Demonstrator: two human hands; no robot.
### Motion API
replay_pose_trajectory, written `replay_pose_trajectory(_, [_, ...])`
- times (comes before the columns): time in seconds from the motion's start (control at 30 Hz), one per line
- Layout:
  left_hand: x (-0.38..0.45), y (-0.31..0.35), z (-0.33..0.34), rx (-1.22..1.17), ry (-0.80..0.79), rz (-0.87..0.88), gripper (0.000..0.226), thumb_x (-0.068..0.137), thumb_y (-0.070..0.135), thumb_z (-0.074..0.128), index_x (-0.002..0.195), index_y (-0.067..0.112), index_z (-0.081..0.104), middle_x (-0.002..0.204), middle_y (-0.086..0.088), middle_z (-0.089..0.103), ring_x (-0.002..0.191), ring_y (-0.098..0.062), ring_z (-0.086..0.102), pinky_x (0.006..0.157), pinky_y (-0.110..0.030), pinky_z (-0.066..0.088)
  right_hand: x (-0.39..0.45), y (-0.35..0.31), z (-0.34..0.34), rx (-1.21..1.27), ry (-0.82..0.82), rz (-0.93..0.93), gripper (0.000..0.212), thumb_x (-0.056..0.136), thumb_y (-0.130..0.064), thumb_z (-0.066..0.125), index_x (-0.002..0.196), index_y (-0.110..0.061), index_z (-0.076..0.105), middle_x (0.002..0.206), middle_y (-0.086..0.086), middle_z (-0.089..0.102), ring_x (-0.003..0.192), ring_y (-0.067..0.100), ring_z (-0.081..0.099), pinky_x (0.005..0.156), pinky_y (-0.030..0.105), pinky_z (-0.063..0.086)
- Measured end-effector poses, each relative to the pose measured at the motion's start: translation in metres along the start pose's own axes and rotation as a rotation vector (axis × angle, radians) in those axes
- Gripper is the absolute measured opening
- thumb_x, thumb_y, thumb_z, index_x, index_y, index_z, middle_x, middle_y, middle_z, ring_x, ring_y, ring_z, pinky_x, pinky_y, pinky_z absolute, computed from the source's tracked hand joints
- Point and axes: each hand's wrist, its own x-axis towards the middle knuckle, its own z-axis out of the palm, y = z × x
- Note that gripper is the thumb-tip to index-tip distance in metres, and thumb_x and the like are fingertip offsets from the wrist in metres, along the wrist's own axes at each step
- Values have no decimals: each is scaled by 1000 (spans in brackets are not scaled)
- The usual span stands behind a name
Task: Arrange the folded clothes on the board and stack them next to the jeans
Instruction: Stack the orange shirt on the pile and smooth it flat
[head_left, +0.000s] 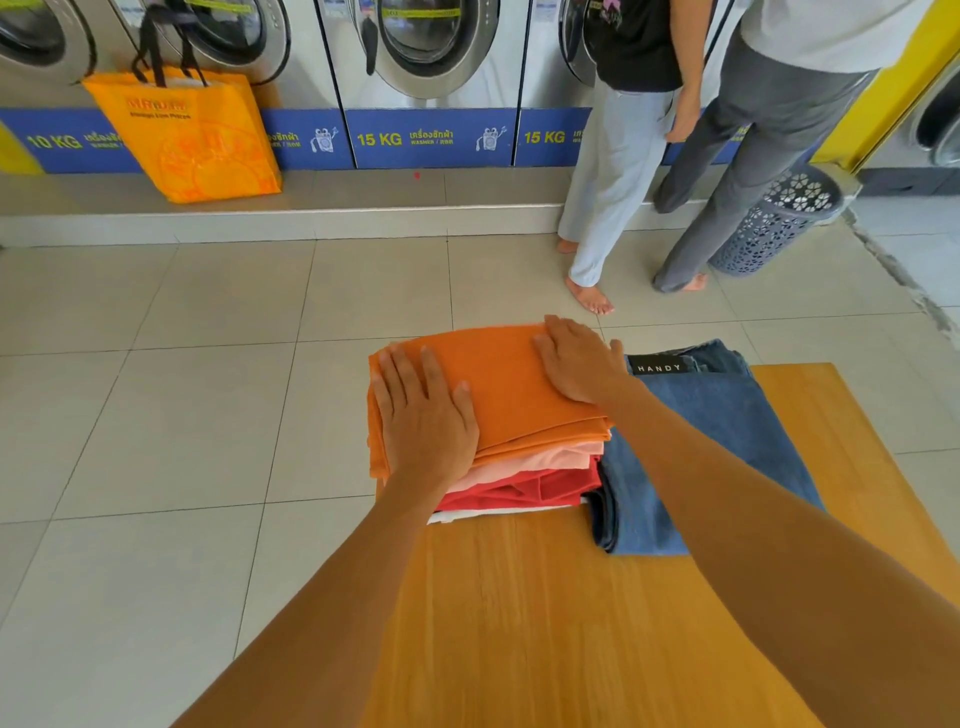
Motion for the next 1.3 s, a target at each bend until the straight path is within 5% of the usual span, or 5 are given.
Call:
replay_pose_trajectory(0.23, [4, -7, -3, -94, -74, -110, 72, 101, 53, 17, 158, 10, 5, 162, -26, 0, 149, -44, 0, 121, -55, 7, -71, 13, -2, 253, 335, 186, 27, 96, -43, 47, 101, -19, 58, 91, 3, 63, 83, 27, 61, 65, 37, 45])
replay_pose_trajectory(0.6, [-6, 45, 1, 15, -56, 144, 63, 100, 57, 12, 157, 30, 20, 166, -9, 2, 152, -32, -6, 118, -59, 0, -113, 52, 18, 1025, 125, 324, 43, 97, -33, 59, 60, -16, 48, 48, -2, 51, 40, 12, 43, 46, 29, 37])
replay_pose_trajectory(0.83, [-8, 17, -5, -27, -24, 39, 63, 100, 59, 13, 157, 34, 16, 166, -6, 4, 152, -32, -2, 120, -56, 2, -110, 59, 16, 1152, 29, 524, 34, 94, -22, 58, 62, -11, 57, 53, 4, 53, 45, 17, 43, 45, 28, 32])
replay_pose_trajectory(1.1, [-10, 30, -4, 47, -36, 38, 62, 103, 47, 16, 159, 20, 13, 166, -11, 0, 152, -32, -3, 121, -52, 3, -108, -19, -6, 335, 668, 8, 18, 93, -13, 52, 104, -15, 67, 102, 3, 68, 96, 25, 58, 79, 43, 47])
replay_pose_trajectory(1.3, [-2, 5, 0, 0, -33, 167, 66, 102, 54, 18, 159, 22, 11, 166, -9, 4, 153, -29, 0, 123, -47, 0, -58, -52, 23, -133, 159, -272, 59, 104, -48, 23, 157, -22, 27, 167, 2, 17, 155, 22, 9, 124, 45, 9])
